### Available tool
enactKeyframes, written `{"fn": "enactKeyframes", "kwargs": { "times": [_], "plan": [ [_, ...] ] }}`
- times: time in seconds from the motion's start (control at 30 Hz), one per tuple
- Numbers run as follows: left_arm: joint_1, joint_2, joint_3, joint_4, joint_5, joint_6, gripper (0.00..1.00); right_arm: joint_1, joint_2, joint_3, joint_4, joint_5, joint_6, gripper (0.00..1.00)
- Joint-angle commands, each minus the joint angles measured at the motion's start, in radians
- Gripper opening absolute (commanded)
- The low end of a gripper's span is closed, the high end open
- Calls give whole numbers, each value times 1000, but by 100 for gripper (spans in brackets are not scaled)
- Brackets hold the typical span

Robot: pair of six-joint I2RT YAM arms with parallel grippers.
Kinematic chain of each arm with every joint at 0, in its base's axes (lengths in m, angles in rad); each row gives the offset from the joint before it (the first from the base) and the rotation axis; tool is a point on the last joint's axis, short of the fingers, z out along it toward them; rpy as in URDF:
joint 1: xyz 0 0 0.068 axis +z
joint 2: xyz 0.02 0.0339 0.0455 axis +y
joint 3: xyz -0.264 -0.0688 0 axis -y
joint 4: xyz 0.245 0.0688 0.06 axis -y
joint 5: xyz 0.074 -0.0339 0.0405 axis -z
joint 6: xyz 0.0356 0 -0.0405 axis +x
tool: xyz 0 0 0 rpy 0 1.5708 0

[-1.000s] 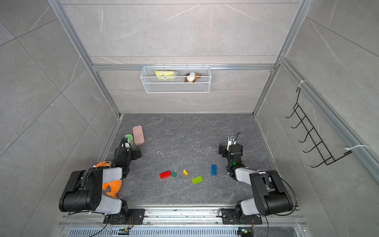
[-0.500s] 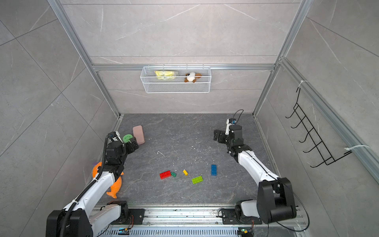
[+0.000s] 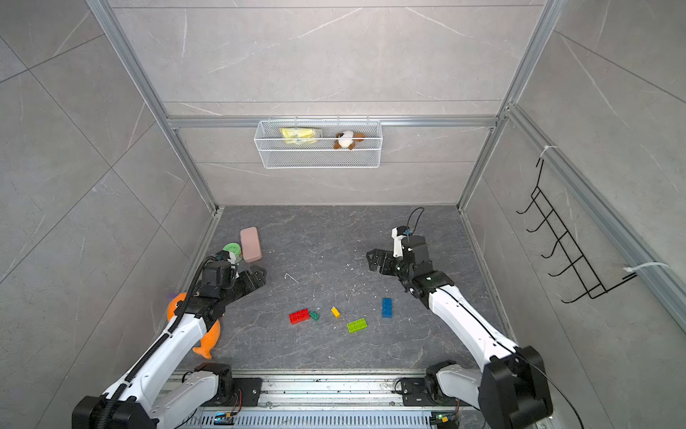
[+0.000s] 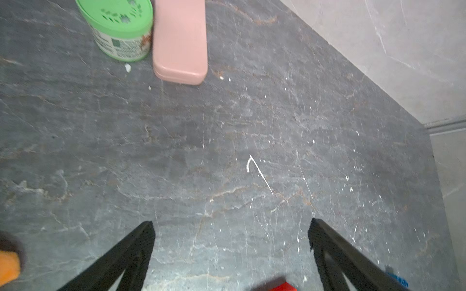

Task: Assemble the number 5 with lego
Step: Pick up the lego brick from the center of the board.

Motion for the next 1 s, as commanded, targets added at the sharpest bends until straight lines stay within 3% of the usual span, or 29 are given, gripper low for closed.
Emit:
{"fn": "enactKeyframes", "kwargs": {
  "times": [0.0, 0.07, 0.2, 0.37, 0.63, 0.77, 0.97],
  "plan": [
    [-39, -33, 16, -134, 52, -47, 92, -2, 62, 22, -85, -148, 52, 93],
    [-63, -46, 5, -160, 78, -74, 85, 30, 93, 43, -136, -170, 41, 81],
    [-153, -77, -53, -176, 115, -154, 68, 110, 55, 47, -237, -77, 7, 73],
    [-233, -128, -134, -203, 131, -234, 59, 204, 36, 58, -361, -25, -26, 59],
    [-289, -148, -251, -117, 159, -330, 53, 484, 114, 60, -366, 67, -32, 58],
    [-298, -120, -295, -28, 162, -377, 51, 630, 225, 120, -364, 133, -47, 58],
    [-306, -98, -304, -6, 156, -387, 51, 736, 360, 215, -367, 173, -81, 57]
  ]
}}
